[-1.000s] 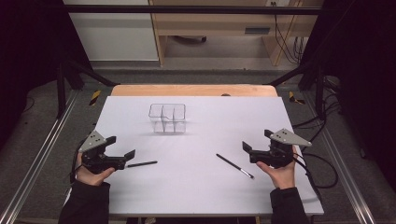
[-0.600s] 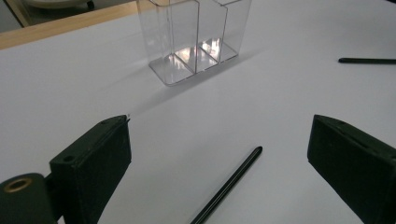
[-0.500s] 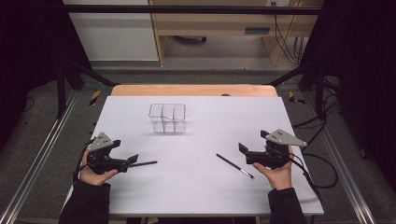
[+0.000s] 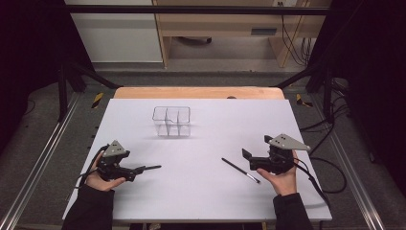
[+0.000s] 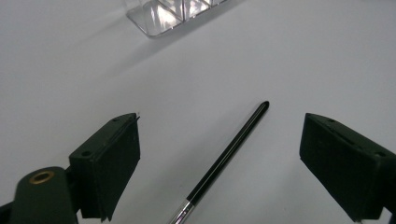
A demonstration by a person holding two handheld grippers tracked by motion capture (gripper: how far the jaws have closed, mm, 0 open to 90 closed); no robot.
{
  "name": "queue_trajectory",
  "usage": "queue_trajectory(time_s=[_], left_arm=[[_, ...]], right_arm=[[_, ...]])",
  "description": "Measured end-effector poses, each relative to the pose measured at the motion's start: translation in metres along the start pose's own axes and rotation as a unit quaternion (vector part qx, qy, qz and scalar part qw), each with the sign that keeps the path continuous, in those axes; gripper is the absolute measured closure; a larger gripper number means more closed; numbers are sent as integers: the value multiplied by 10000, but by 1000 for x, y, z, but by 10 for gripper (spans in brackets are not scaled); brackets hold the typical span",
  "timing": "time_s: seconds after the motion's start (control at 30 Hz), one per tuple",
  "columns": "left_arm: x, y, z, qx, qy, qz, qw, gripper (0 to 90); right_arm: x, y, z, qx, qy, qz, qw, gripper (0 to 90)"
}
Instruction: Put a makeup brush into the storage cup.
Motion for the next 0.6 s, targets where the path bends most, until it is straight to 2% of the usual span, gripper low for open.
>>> queue_trajectory(time_s=[0.2,0.6], left_arm=[[1,-7,4,-242,-94,34,9997,168],[2,-19,11,-652,-321,102,9973,351]], right_arm=[[-1,-1,1,-33,16,-26,10000,56],[-3,-5,3,-93,34,-39,9999,55]])
Point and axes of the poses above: each handheld gripper's, and its own axes: y roughly backward along the jaws, z roughly out of its underside, x roughly to its right, the point moved 5 cm from there along -y, roughly forward along the jaws, and after that the axes turned 4 degrees about -x, right-handed, at the moved point
